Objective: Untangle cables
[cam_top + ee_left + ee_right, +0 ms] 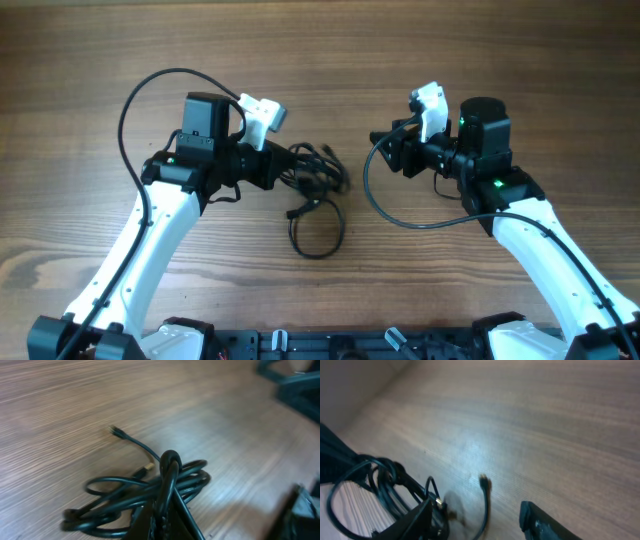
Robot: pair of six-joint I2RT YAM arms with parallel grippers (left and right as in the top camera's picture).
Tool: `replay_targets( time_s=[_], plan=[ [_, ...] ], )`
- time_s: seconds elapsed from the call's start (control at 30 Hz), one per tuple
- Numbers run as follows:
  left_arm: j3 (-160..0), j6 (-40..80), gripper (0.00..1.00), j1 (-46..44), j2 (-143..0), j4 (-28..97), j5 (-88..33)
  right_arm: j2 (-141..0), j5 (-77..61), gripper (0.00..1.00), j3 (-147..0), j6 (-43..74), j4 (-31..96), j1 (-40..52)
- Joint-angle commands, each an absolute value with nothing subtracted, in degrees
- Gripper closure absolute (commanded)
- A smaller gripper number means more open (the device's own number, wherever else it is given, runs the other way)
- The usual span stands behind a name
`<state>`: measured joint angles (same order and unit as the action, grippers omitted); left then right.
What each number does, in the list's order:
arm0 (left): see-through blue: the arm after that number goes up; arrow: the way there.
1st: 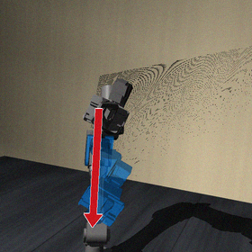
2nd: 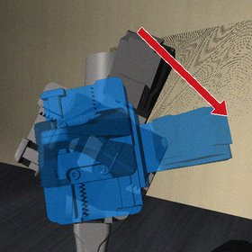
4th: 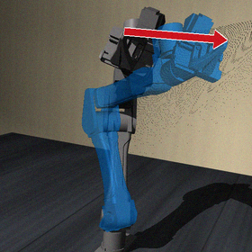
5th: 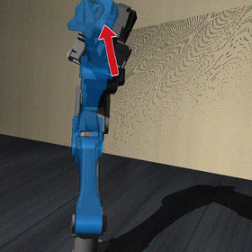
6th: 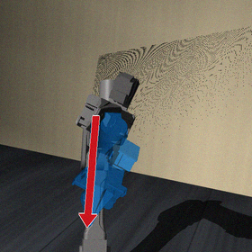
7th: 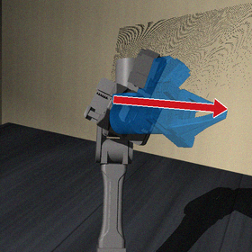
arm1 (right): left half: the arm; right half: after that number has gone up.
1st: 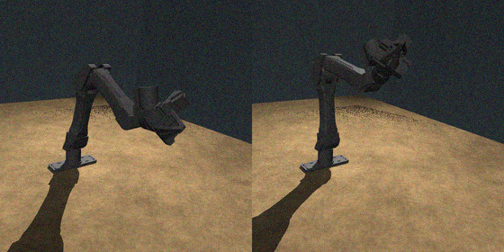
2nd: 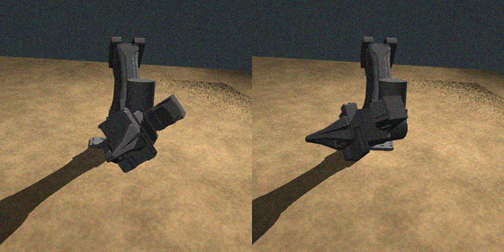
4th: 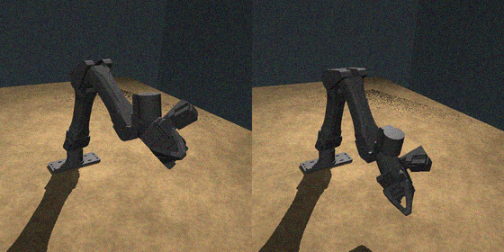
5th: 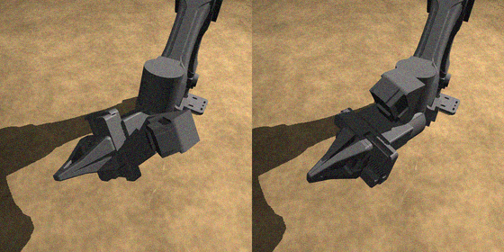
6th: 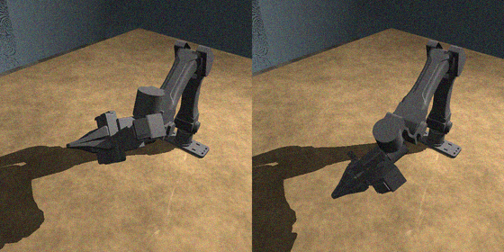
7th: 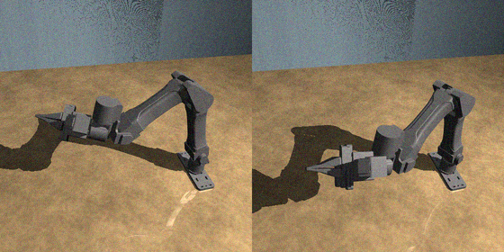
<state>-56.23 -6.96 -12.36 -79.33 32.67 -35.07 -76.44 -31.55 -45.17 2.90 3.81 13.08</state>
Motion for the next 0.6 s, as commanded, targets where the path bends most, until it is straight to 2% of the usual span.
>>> replay_targets(
  time_s=[0.0,0.13,0.17,0.3,0.43,0.57],
  plan=[
    [-56.21,-16.19,0.96,-12.08,-80.38,32.56,-49.43,-80.4,-35.27,0.47,-45.32,-2.2,5.65,13.43],
    [-56.21,-17.82,0.96,-12.08,-80.38,32.38,-53.15,-85.01,-51.46,0.51,-45.32,-3.05,5.5,13.43],
    [-56.21,-17.82,0.96,-12.08,-80.38,32.4,-53.12,-85.84,-57.71,0.55,-45.32,-2.96,5.93,13.43],
    [-56.21,-17.82,0.96,-12.08,-80.38,32.4,-53.1,-86.15,-66.35,0.6,-45.32,-2.74,7.51,13.96],
    [-56.21,-17.78,0.96,-12.08,-80.38,32.4,-53.15,-86.15,-65.58,0.6,-45.3,-2.98,10.5,15.73],
    [-56.21,-17.61,0.96,-12.08,-80.38,32.4,-54.08,-86.15,-54.63,0.59,-45.3,-2.98,10.74,19.64]
  ],
)
